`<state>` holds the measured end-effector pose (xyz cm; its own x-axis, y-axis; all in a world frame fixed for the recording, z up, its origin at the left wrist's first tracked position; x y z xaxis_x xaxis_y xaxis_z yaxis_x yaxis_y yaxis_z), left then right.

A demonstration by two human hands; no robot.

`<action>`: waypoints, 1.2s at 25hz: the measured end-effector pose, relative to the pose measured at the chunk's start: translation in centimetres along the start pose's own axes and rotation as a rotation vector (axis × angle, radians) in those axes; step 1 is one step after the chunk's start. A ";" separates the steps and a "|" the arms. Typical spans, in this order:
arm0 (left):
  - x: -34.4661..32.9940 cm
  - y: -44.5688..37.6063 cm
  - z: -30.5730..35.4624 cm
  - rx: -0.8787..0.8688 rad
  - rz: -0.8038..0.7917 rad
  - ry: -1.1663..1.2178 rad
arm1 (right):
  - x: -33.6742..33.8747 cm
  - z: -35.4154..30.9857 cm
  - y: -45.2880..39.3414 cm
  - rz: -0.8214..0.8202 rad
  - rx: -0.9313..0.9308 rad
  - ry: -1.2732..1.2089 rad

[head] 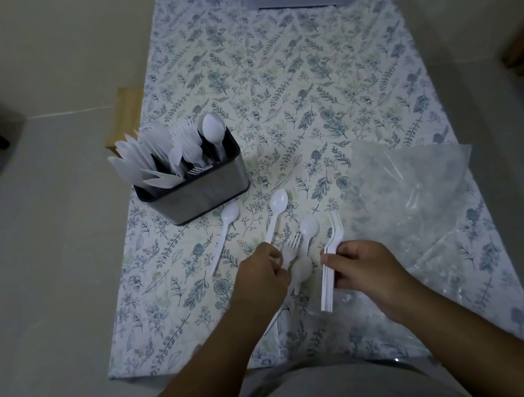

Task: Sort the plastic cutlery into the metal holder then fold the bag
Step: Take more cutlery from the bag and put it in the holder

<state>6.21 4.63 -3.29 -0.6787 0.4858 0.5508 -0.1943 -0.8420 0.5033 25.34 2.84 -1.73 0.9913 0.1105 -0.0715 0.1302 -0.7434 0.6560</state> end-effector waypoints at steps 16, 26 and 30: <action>0.1 3.1 2.2 -0.106 0.010 0.571 | -2.1 -1.5 0.7 -0.257 0.133 -0.007; 1.8 4.1 3.0 -0.114 0.003 0.807 | -3.2 -2.1 0.8 -0.266 0.106 -0.217; 1.8 4.2 2.9 -0.132 0.023 0.807 | -3.4 -2.2 0.8 -0.280 0.135 -0.202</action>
<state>6.21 2.64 1.75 -0.9747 0.1920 -0.1140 -0.2216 -0.8949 0.3873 22.04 3.28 0.70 0.8989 0.1995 -0.3901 0.3850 -0.7846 0.4859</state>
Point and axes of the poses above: each hand's wrist, its own y-axis away from the middle knuckle, its own x-axis out of the back of the hand, z = x × y, the point moved 1 cm from there along -y, towards the middle knuckle, and after that the axes turned 12 degrees about -z, right-handed, at the moved point
